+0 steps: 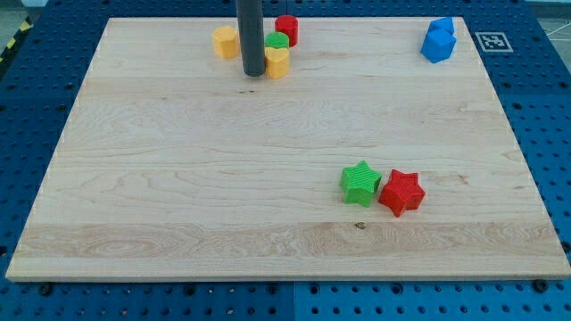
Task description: Push the yellow hexagon towards the top center of the board
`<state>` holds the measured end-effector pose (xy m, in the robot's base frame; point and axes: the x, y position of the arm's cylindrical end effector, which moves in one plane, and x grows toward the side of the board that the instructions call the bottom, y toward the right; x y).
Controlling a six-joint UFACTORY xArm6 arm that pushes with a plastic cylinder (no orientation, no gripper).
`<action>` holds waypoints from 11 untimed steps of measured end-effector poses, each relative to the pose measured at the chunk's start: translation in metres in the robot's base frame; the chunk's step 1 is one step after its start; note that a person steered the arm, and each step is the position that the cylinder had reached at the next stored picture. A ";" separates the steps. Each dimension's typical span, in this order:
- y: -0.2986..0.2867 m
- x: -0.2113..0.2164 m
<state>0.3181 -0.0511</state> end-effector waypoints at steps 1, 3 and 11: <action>-0.007 0.002; -0.082 -0.009; -0.028 -0.047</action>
